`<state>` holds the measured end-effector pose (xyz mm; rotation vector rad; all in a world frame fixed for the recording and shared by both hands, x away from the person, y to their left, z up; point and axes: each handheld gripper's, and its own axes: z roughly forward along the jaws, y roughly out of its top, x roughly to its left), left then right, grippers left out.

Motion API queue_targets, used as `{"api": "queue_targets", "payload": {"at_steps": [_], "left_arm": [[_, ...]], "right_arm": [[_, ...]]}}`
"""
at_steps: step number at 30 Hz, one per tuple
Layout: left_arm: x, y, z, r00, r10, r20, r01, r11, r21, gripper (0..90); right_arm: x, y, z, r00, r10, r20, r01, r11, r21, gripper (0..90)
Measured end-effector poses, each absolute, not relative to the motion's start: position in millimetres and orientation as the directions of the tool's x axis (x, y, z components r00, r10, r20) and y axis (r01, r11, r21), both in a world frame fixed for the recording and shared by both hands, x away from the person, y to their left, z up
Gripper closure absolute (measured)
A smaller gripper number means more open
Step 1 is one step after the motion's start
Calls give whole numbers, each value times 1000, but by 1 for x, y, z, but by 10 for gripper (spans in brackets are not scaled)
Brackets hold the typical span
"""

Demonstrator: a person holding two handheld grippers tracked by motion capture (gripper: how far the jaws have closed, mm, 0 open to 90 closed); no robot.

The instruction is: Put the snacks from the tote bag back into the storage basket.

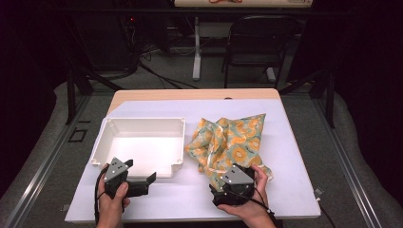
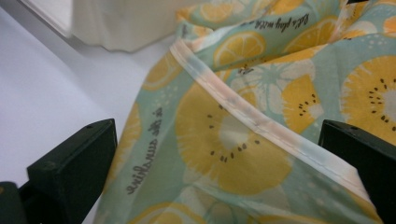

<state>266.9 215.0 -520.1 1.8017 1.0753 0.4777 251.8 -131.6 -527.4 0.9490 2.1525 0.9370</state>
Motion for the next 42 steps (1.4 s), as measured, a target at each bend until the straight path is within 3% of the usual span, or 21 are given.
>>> {"api": "queue_targets", "payload": {"at_steps": [1, 2, 3, 4, 5, 6, 7, 8, 10, 21, 30, 42], "left_arm": [[267, 211, -519, 549, 827, -124, 457, -173, 873, 1], [267, 211, -519, 549, 827, -124, 457, -173, 873, 1], [266, 208, -519, 559, 821, -117, 448, -181, 876, 1], [266, 208, -519, 559, 821, -117, 448, -181, 876, 1], [265, 206, -518, 570, 814, -111, 445, -192, 875, 2], [265, 206, -518, 570, 814, -111, 445, -192, 875, 2], [264, 203, -518, 579, 808, -112, 438, -192, 878, 2], [264, 203, -518, 579, 808, -112, 438, -192, 878, 2], [264, 197, -515, 598, 794, -109, 424, -199, 884, 3], [268, 161, -506, 655, 749, -99, 394, -227, 891, 3], [282, 135, -496, 681, 718, -140, 392, -197, 899, 4], [299, 85, -493, 728, 679, -100, 362, -257, 896, 16]], "right_arm": [[252, -130, -531, -532, 794, -294, 353, 524, 775, 139], [252, -130, -531, -532, 794, -294, 353, 524, 775, 139], [251, -131, -533, -525, 784, -331, 321, 543, 776, 437], [251, -131, -533, -525, 784, -331, 321, 543, 776, 437], [249, -137, -528, -546, 785, -292, 316, 516, 796, 664], [249, -137, -528, -546, 785, -292, 316, 516, 796, 664], [247, -143, -522, -540, 799, -265, 307, 479, 822, 785], [247, -143, -522, -540, 799, -265, 307, 479, 822, 785], [247, -157, -506, -542, 818, -195, 279, 393, 876, 869], [253, -198, -469, -524, 849, -62, 240, 218, 946, 896], [258, -224, -459, -487, 873, -19, 234, 151, 960, 896], [261, -244, -451, -461, 887, 13, 230, 105, 968, 896]]}}
